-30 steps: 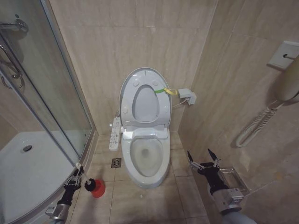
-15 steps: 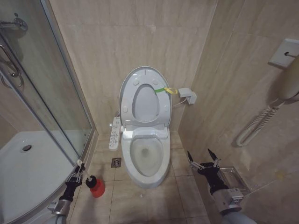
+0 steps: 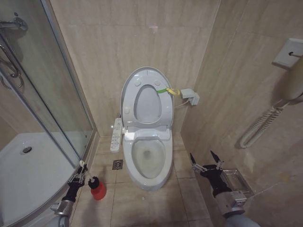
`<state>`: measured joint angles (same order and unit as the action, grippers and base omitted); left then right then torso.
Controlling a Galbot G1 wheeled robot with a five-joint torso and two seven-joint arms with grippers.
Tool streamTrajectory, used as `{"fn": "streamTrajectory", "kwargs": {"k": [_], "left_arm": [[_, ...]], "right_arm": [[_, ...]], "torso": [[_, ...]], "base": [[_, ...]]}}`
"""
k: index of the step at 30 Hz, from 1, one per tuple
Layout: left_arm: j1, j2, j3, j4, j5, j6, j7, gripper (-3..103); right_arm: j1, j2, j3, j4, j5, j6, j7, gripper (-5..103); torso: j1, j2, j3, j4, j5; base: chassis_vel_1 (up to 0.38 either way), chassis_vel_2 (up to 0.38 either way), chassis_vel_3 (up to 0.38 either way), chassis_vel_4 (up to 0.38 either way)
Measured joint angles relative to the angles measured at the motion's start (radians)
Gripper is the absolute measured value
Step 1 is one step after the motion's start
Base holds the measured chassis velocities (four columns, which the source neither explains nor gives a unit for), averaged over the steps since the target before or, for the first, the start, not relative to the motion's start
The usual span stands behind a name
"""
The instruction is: Open the toilet lid, clean the toilet bowl with a toilet brush, close the toilet lid, and flush.
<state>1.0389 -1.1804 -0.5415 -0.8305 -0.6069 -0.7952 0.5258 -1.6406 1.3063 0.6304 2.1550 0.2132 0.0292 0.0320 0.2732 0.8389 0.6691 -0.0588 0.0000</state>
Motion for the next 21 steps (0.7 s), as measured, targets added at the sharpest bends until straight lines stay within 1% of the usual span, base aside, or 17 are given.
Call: {"fn": "streamTrajectory", "kwargs": {"k": [8, 14, 16, 18, 21], "left_arm": [[0.013, -0.004, -0.004, -0.005, 0.001, -0.002, 0.0, 18], [0.018, -0.005, -0.008, -0.009, 0.001, -0.003, 0.0, 18], [0.018, -0.005, -0.01, -0.008, 0.001, -0.003, 0.002, 18], [0.018, -0.006, -0.01, -0.008, 0.001, -0.004, 0.004, 18], [0.017, -0.01, -0.009, -0.008, 0.001, -0.004, 0.008, 18]], "right_arm": [[0.0, 0.0, 0.0, 0.0, 0.0, 0.0, 0.0, 100], [0.0, 0.0, 0.0, 0.0, 0.0, 0.0, 0.0, 100], [0.0, 0.0, 0.0, 0.0, 0.0, 0.0, -0.001, 100], [0.0, 0.0, 0.0, 0.0, 0.0, 0.0, -0.001, 100], [0.0, 0.0, 0.0, 0.0, 0.0, 0.0, -0.001, 100]], "torso": [[0.0, 0.001, 0.001, 0.0, 0.0], [0.001, 0.002, 0.001, -0.0002, -0.0001], [0.001, 0.002, 0.001, 0.0006, -0.0001], [0.001, 0.002, 0.001, 0.0007, -0.0001], [0.001, 0.002, 0.001, 0.0003, 0.0]], "base": [[0.006, 0.002, -0.004, -0.008], [0.101, 0.1, -0.112, -0.113], [0.115, 0.116, -0.066, -0.079], [0.079, 0.095, -0.048, -0.045], [0.0, 0.0, 0.0, 0.0]]}}
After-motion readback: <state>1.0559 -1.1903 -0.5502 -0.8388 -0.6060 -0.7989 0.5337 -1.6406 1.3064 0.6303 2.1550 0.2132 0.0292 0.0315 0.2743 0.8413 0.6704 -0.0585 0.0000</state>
